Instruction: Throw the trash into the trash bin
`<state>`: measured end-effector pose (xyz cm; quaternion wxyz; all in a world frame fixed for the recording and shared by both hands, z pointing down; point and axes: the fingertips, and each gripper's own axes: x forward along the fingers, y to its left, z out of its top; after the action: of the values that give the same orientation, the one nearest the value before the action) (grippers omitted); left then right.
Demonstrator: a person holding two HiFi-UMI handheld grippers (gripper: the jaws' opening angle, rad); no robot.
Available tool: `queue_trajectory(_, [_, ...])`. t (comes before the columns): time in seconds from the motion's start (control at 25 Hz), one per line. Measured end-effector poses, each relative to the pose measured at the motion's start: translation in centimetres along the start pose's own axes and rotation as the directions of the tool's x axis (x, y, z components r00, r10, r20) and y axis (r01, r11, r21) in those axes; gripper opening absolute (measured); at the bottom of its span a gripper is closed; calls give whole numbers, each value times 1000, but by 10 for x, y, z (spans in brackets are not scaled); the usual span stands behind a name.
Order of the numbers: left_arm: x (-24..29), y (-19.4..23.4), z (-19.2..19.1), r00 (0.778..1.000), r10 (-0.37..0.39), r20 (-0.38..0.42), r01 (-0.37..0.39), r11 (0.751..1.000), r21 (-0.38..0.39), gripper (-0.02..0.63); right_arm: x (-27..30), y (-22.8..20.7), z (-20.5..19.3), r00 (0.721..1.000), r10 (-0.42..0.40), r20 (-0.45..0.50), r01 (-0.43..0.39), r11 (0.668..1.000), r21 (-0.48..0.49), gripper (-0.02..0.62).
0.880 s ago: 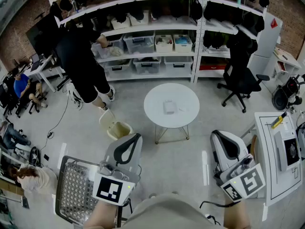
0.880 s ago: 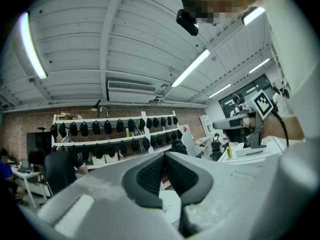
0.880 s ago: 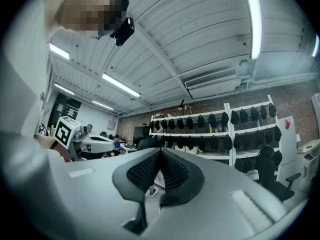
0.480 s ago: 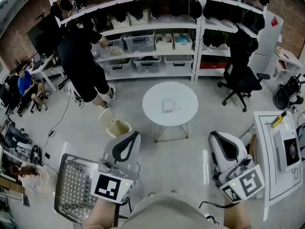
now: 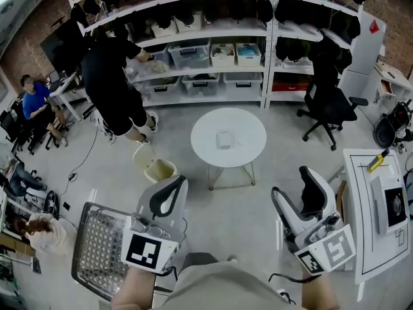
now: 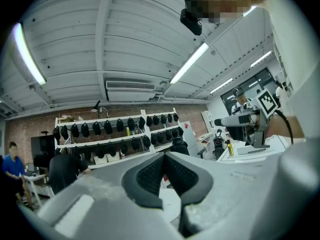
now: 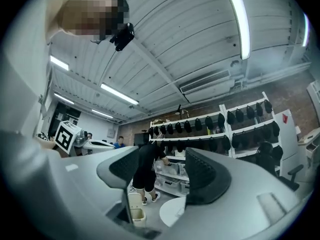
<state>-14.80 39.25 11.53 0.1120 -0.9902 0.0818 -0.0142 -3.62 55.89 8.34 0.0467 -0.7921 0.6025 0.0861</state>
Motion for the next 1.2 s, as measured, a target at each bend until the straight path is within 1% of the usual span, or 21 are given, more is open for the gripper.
queue_trajectory(0.2, [3, -2, -7, 1000, 14, -16, -14, 1000, -10, 3, -3, -5, -12, 1000, 15, -24, -15, 1000, 9, 281])
queue_trajectory(0.4, [14, 8, -10, 1000, 12, -4, -12, 1000, 22, 3, 11, -12, -19, 1000, 10, -29, -10, 1000, 3, 276])
queue_trajectory(0.64, [32, 29, -24, 1000, 18, -7, -18, 1000, -17, 3, 42, -15, -34, 999, 5, -43, -5, 1000, -8, 272])
queue_trajectory(0.88, [65, 69, -44, 1000, 22, -7, -22, 999, -38, 3, 89, -26, -58, 997, 7, -80, -8, 1000, -11, 272])
queue_trajectory(1.2, [119, 146, -66, 1000, 7, -9, -7, 999, -50, 3, 186, -44, -81, 994, -12, -111, 10, 1000, -16, 272])
